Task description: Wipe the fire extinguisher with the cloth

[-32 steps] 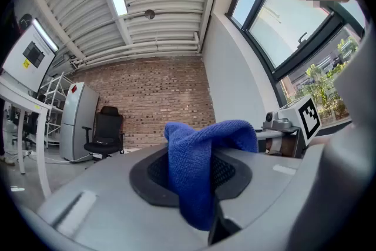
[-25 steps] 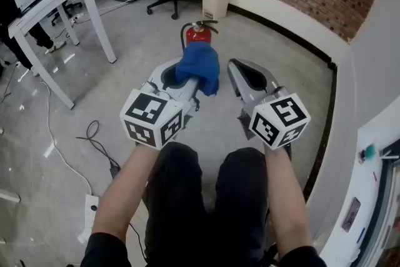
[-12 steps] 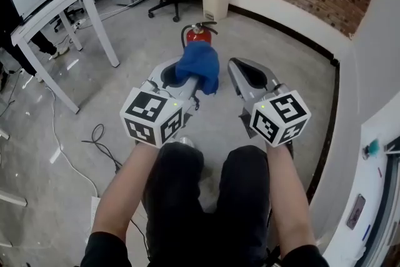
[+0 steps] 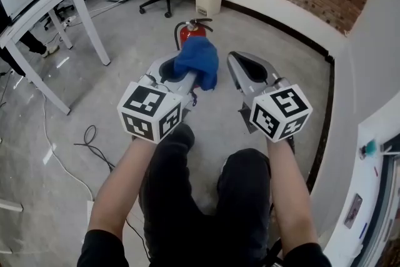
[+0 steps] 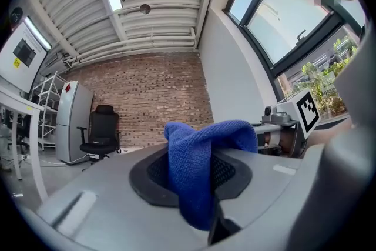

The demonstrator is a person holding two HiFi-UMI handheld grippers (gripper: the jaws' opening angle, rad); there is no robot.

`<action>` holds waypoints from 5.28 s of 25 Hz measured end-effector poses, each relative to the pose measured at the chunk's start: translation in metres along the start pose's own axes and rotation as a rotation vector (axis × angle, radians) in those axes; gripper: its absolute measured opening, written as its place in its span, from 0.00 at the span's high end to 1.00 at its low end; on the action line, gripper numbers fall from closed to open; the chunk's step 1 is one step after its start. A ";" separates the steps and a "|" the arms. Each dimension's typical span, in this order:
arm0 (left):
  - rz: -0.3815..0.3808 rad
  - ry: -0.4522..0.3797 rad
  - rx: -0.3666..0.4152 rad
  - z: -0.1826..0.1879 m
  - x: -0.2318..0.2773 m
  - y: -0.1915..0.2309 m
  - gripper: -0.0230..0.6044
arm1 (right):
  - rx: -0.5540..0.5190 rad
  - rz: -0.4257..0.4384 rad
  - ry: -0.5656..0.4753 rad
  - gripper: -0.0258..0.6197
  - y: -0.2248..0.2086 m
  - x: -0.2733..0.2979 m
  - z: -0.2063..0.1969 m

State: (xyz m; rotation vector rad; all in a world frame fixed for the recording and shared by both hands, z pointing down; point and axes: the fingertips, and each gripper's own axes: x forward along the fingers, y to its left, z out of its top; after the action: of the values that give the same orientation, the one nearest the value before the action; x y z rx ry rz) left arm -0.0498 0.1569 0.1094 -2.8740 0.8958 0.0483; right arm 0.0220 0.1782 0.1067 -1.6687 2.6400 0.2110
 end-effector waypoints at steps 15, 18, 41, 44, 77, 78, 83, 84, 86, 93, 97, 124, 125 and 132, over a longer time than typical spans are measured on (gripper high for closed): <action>0.003 0.052 -0.011 -0.034 0.024 0.029 0.82 | 0.002 0.001 0.055 0.96 -0.023 0.029 -0.027; 0.016 0.063 -0.008 -0.039 0.030 0.042 0.82 | 0.001 0.016 0.057 0.96 -0.029 0.043 -0.033; 0.032 0.236 0.005 -0.120 0.140 0.163 0.82 | -0.085 0.118 0.184 0.96 -0.130 0.159 -0.101; 0.039 0.293 0.007 -0.141 0.151 0.183 0.82 | -0.098 0.170 0.231 0.96 -0.137 0.178 -0.121; -0.018 0.526 0.165 -0.259 0.249 0.247 0.83 | -0.065 0.393 0.302 0.96 -0.140 0.265 -0.215; -0.039 0.516 0.164 -0.256 0.250 0.238 0.83 | -0.062 0.392 0.301 0.96 -0.139 0.265 -0.215; -0.121 0.497 0.223 -0.249 0.270 0.197 0.84 | -0.038 0.388 0.321 0.96 -0.140 0.256 -0.220; -0.106 0.489 0.230 -0.247 0.276 0.196 0.84 | -0.035 0.383 0.325 0.96 -0.142 0.254 -0.221; -0.055 0.467 0.224 -0.241 0.284 0.201 0.84 | -0.029 0.374 0.330 0.96 -0.146 0.249 -0.223; 0.066 0.441 0.244 -0.229 0.267 0.232 0.84 | -0.027 0.375 0.339 0.96 -0.149 0.245 -0.229; 0.095 0.431 0.199 -0.229 0.265 0.243 0.83 | -0.029 0.380 0.345 0.96 -0.146 0.247 -0.230; 0.209 0.541 0.021 -0.263 0.259 0.234 0.85 | 0.074 0.327 0.387 0.96 -0.164 0.254 -0.245; 0.209 0.543 0.014 -0.263 0.260 0.231 0.85 | 0.076 0.323 0.380 0.96 -0.165 0.253 -0.242; 0.207 0.542 -0.038 -0.265 0.287 0.209 0.85 | 0.099 0.290 0.354 0.96 -0.172 0.235 -0.234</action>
State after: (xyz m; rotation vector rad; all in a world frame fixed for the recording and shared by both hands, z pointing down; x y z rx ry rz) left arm 0.0654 -0.2105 0.3278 -2.8557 1.2821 -0.7304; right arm 0.0896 -0.1334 0.3006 -1.3995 3.0833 -0.2347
